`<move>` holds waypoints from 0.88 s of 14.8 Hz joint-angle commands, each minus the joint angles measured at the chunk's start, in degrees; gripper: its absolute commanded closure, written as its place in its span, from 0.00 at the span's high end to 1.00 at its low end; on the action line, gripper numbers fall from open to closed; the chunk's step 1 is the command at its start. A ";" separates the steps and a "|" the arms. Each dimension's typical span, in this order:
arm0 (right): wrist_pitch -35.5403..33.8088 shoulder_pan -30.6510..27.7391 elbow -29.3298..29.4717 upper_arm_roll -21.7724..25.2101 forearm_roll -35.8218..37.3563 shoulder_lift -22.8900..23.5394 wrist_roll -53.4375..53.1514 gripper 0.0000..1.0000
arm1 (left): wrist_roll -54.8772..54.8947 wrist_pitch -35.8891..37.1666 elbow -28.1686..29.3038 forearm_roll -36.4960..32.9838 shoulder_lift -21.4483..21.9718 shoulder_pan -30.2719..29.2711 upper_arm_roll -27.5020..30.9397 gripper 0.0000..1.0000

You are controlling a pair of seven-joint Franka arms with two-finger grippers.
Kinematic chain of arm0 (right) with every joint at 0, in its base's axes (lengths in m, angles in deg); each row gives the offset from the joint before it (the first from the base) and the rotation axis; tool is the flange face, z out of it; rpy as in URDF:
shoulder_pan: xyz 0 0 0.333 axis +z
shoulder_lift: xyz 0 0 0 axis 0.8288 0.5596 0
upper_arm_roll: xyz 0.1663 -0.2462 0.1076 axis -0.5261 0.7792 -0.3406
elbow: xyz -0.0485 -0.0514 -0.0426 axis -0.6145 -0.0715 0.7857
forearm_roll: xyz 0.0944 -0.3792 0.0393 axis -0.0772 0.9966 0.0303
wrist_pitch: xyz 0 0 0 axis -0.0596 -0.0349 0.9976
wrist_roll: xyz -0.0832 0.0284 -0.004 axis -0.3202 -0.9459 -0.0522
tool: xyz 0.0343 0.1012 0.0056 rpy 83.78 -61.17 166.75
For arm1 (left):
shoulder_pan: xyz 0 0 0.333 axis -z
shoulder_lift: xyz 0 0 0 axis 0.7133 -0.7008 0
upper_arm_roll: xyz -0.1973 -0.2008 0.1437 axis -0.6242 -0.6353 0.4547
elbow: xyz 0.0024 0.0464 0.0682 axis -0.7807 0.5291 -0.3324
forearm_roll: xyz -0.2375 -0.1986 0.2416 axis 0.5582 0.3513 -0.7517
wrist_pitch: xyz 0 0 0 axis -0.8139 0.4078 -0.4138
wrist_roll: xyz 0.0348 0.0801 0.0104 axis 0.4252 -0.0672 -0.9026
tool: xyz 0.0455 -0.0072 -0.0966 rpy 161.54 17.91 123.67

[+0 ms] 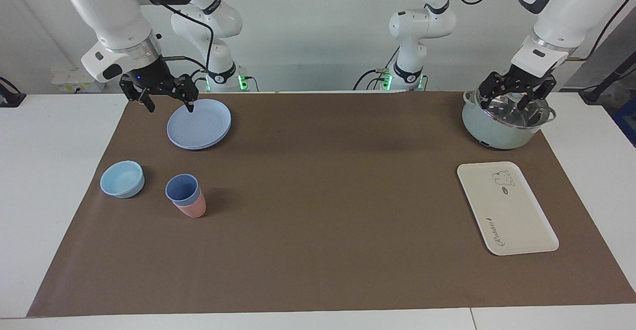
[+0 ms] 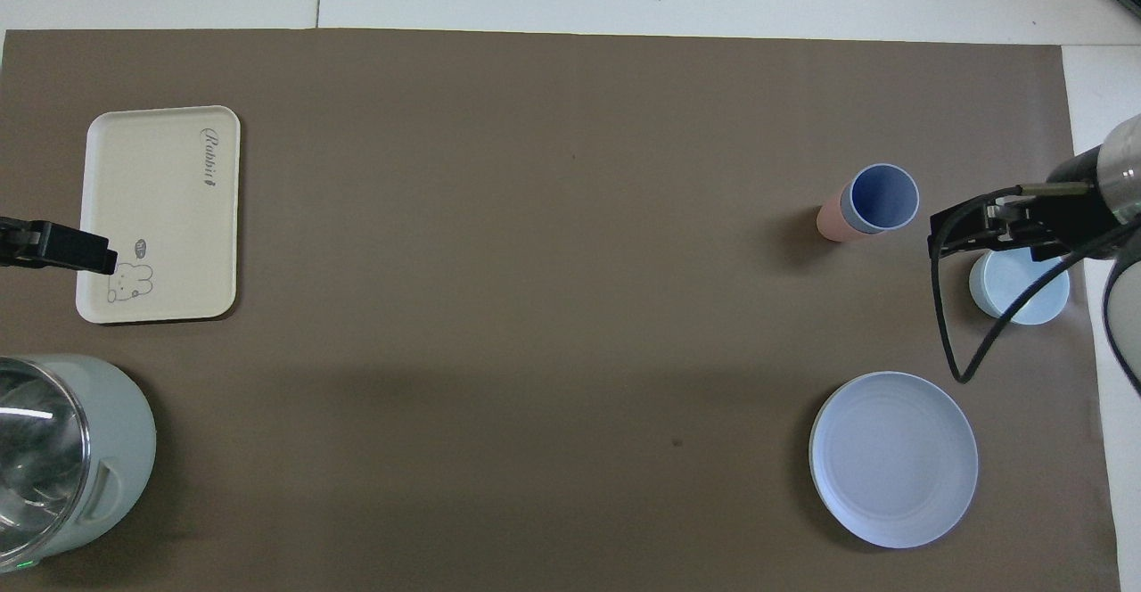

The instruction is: Place cup on tray

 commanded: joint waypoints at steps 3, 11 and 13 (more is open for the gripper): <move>-0.05 -0.23 -1.24 -0.16 -0.32 -1.04 0.61 1.00 | 0.63 0.91 0.38 -0.61 0.46 -0.38 -0.28 1.00; 2.31 -0.40 -1.06 -0.25 -0.41 -0.78 -1.66 0.99 | 0.02 2.06 -1.29 0.09 -0.06 -1.69 -4.75 1.00; 5.65 -1.55 -0.19 0.27 -0.15 0.10 -7.96 0.98 | -1.12 1.45 -0.77 0.01 0.29 -2.14 -5.90 1.00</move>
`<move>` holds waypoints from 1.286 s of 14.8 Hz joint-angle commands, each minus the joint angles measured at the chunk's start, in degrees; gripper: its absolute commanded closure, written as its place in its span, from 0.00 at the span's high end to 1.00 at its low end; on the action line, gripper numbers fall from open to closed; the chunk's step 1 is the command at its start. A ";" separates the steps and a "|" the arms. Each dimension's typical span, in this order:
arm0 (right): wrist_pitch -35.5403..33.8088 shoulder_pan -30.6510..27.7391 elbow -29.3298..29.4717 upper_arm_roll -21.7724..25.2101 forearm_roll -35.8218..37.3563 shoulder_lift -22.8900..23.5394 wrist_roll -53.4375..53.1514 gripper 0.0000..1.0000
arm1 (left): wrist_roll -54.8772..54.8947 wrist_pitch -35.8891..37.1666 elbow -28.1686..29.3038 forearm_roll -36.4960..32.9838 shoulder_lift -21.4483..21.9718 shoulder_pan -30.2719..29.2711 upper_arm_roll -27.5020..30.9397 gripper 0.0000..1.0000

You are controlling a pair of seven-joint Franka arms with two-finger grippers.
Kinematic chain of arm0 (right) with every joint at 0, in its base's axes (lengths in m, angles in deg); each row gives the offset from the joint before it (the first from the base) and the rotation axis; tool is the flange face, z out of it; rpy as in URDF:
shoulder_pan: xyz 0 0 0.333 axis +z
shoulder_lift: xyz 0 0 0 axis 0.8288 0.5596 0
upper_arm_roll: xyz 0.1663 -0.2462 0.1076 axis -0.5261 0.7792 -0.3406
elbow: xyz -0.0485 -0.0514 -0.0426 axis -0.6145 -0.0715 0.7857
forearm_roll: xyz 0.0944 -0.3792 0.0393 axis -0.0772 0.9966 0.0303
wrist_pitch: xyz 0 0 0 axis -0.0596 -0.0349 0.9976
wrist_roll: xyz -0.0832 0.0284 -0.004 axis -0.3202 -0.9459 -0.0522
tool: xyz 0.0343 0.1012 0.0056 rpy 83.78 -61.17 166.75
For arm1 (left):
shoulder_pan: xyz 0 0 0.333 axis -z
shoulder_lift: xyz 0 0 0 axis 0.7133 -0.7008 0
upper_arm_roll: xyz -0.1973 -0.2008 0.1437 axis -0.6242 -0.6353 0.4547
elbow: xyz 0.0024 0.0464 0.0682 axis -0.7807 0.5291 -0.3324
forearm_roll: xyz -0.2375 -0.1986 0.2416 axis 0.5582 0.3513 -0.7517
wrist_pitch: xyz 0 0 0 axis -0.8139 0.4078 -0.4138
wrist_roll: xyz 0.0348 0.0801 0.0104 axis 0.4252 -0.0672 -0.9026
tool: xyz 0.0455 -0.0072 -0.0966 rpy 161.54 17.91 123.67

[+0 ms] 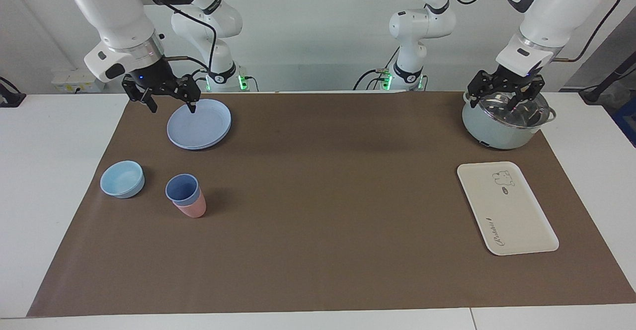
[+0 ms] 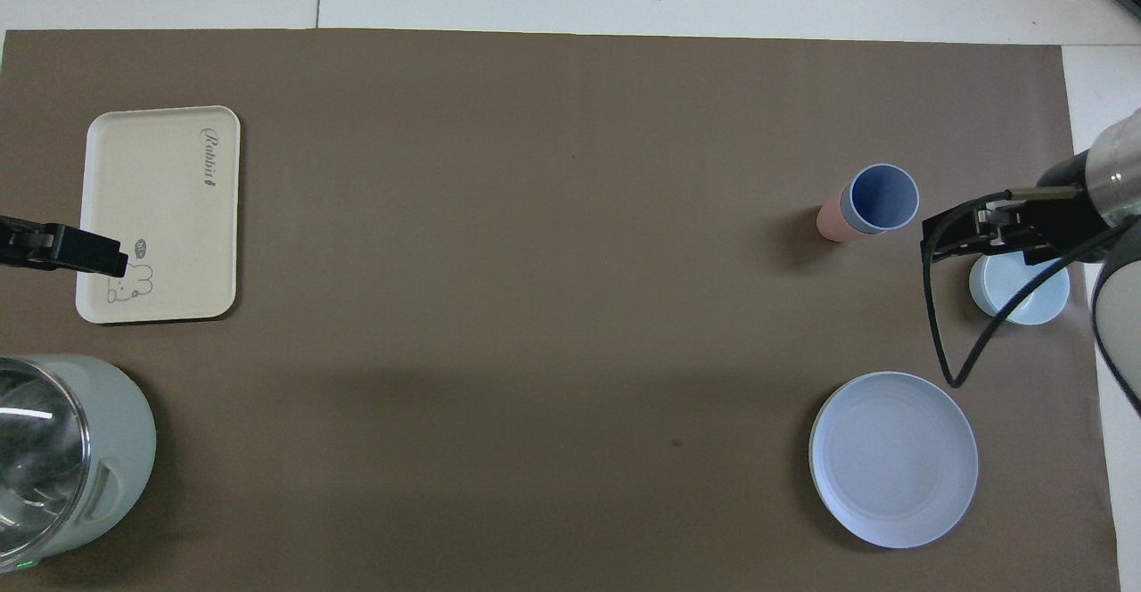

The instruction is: Place cup on tray

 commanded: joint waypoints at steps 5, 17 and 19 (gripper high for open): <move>4.96 -6.78 7.08 0.37 -0.47 7.94 -17.66 0.97 | -1.10 0.81 -0.25 -0.01 0.29 -1.87 -1.49 1.00; 9.88 -14.43 19.84 0.28 -17.95 29.22 -48.71 0.97 | -4.35 -1.21 1.60 0.08 0.90 -0.91 -1.40 1.00; 9.09 -14.70 19.75 0.28 -21.19 30.98 -48.79 0.97 | -4.26 -1.30 1.60 0.08 0.99 -0.91 -1.40 1.00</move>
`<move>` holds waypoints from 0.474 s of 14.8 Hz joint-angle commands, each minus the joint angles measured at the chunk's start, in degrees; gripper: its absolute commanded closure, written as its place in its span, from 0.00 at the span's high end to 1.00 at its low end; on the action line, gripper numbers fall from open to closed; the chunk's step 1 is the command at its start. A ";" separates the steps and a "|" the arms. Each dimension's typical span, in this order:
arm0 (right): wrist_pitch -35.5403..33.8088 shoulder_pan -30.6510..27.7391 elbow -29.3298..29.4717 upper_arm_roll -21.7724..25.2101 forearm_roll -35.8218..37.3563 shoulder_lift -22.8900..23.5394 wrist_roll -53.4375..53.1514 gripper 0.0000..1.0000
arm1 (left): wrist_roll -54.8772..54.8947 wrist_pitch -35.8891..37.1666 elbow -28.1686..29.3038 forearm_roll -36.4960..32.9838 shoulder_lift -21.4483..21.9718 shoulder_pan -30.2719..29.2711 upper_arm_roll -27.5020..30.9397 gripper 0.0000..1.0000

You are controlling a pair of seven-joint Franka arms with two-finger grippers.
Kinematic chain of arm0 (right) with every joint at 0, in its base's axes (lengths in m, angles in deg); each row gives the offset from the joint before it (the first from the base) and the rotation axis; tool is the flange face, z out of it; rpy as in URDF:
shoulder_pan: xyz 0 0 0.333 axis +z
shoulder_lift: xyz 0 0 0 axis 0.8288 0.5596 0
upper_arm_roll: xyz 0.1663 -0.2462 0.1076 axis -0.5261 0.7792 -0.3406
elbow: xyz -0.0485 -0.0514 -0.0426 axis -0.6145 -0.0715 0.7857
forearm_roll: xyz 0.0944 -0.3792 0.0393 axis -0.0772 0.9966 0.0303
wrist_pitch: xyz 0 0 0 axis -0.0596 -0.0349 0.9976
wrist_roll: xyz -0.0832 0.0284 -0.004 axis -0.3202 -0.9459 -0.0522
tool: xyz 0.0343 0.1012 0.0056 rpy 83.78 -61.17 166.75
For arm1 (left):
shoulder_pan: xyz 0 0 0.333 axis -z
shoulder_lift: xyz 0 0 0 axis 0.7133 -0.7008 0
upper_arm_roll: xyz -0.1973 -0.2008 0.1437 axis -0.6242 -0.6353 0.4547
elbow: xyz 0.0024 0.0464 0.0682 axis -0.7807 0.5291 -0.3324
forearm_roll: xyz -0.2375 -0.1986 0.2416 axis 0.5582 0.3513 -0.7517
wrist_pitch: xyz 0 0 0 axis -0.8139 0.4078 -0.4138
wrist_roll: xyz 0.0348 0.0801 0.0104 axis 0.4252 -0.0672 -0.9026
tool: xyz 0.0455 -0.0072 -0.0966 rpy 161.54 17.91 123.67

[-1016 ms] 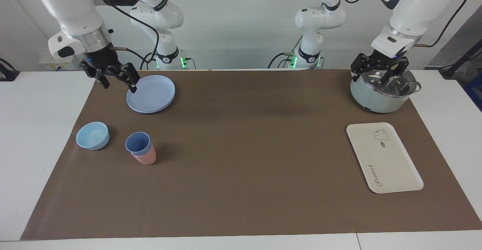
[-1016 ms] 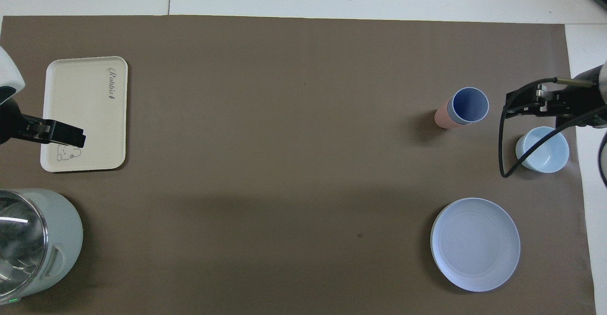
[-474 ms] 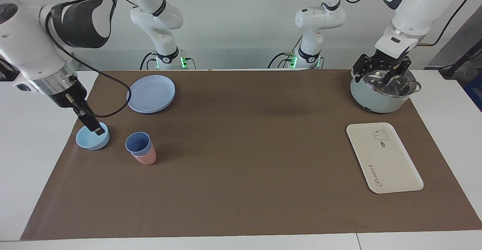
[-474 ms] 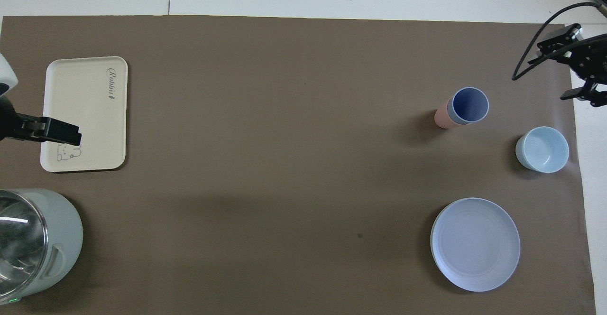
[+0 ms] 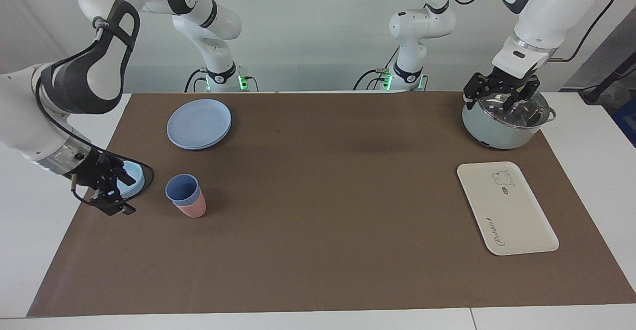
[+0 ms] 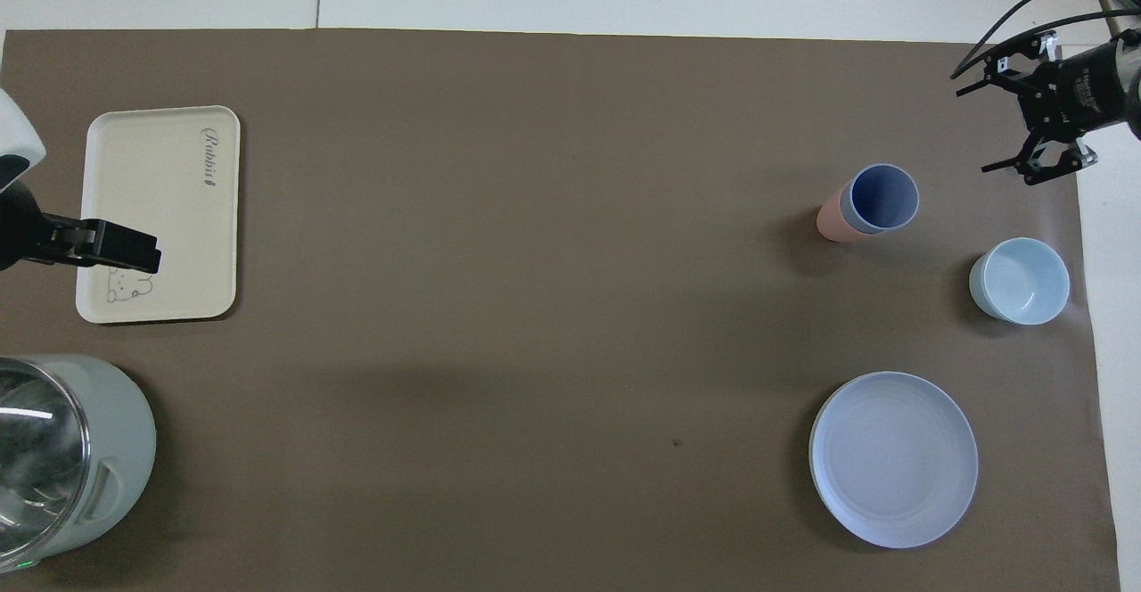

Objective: Place cup on tray
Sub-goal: 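Open the right gripper and lower it over the pink cup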

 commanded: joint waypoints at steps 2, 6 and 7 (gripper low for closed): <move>-3.25 -3.10 2.14 -0.51 -6.85 5.75 -1.49 0.98 | -0.80 -0.85 1.22 0.08 0.90 0.18 0.01 1.00; -3.26 -4.07 1.52 -0.60 -6.86 8.31 -1.49 0.99 | -0.89 -1.20 1.13 0.08 0.90 0.10 0.01 1.00; -3.26 -4.25 1.17 -0.60 -7.04 9.10 -1.31 0.99 | -0.89 -1.20 1.13 0.08 0.90 0.10 0.01 1.00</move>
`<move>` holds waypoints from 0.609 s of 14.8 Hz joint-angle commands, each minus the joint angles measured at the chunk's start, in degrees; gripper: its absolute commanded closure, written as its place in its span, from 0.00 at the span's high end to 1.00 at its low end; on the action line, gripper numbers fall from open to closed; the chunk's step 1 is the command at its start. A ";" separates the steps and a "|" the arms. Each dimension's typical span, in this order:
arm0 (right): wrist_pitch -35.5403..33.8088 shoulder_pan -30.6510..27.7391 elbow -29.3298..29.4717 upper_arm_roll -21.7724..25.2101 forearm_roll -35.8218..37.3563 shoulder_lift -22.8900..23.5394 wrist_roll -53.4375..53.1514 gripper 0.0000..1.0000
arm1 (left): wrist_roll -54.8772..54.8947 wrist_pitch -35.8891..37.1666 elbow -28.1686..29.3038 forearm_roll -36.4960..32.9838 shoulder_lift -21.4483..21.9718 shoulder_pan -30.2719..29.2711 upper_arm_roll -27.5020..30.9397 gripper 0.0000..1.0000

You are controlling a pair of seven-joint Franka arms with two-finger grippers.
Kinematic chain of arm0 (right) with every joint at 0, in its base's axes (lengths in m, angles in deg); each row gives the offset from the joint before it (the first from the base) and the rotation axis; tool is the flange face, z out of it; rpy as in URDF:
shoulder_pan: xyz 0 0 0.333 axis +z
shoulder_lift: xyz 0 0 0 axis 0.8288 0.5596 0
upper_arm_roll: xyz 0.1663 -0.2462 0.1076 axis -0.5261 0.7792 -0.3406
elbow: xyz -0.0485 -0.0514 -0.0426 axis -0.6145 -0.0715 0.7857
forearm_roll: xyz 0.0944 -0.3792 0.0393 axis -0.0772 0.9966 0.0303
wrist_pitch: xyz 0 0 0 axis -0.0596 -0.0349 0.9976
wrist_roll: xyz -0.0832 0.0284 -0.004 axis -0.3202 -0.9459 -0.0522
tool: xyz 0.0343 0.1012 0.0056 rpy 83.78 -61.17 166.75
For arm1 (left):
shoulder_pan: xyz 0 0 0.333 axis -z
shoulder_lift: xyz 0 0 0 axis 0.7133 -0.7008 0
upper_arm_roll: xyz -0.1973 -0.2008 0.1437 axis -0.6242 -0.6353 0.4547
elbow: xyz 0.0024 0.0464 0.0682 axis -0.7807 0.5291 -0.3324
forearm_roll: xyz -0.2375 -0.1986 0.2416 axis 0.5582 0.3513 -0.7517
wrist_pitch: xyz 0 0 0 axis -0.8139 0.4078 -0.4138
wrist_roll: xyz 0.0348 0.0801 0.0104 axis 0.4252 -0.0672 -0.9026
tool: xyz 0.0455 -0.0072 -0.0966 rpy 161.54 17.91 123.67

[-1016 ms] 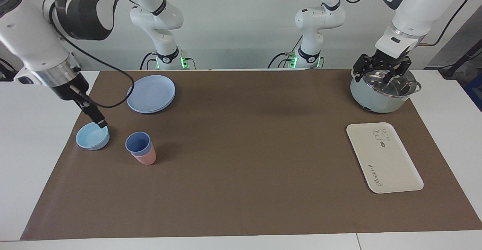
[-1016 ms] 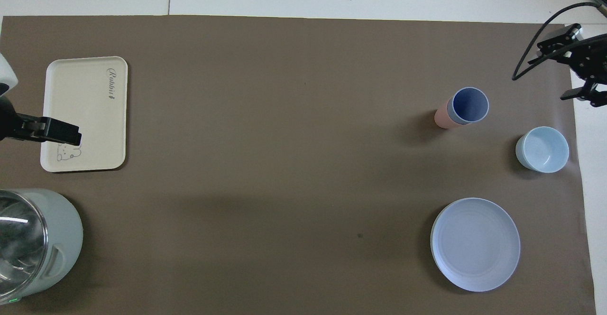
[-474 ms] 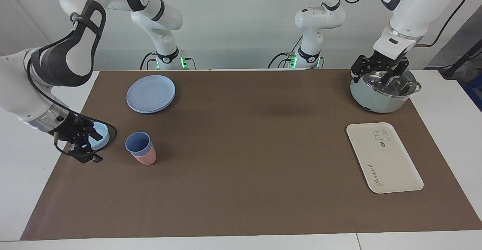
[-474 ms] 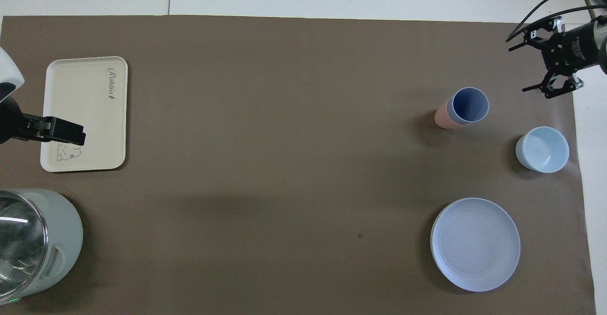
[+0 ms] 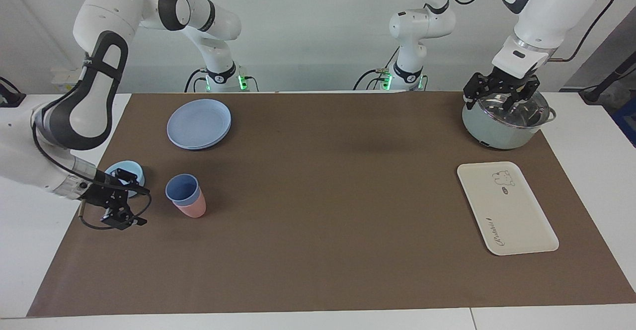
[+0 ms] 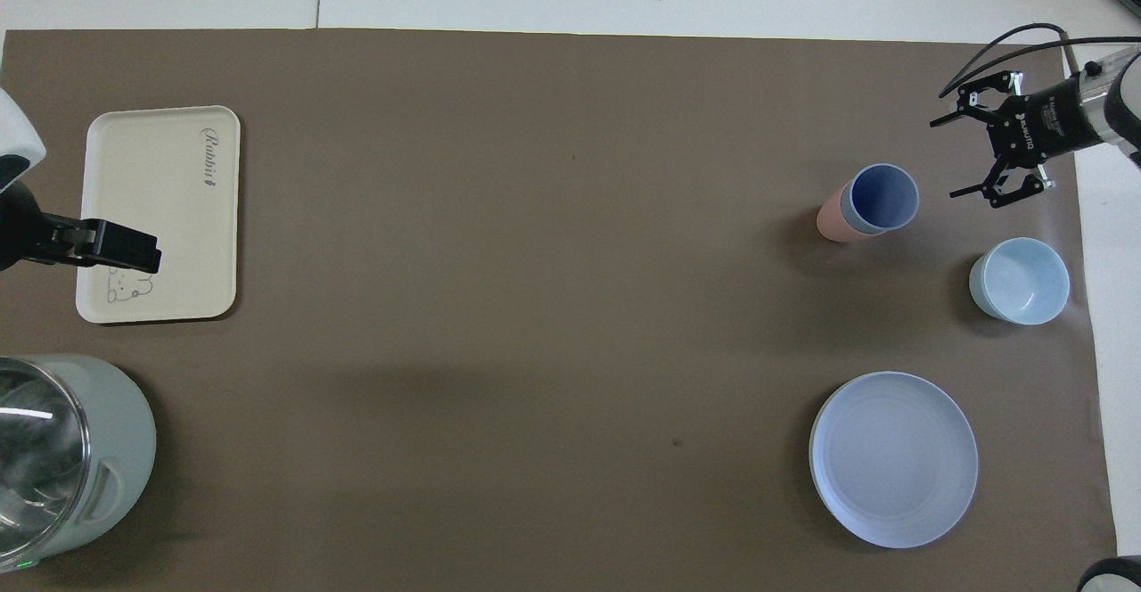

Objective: Place cup on tray
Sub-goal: 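Open the right gripper and lower it over the pink cup, then close the right gripper on the pink cup and lift it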

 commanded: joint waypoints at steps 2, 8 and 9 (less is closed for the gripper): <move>-0.58 -0.97 -0.11 -0.74 -1.93 2.98 -0.09 0.99 | -0.75 -1.15 1.13 0.08 0.90 0.18 0.02 1.00; 3.29 -0.80 -13.29 -0.92 -9.48 -1.23 2.63 1.00 | -0.93 -1.15 0.95 0.08 0.81 0.10 0.10 1.00; 2.95 -0.80 -14.17 -1.01 -10.01 -1.76 2.89 1.00 | -0.93 -1.24 1.04 0.08 0.81 0.10 0.10 1.00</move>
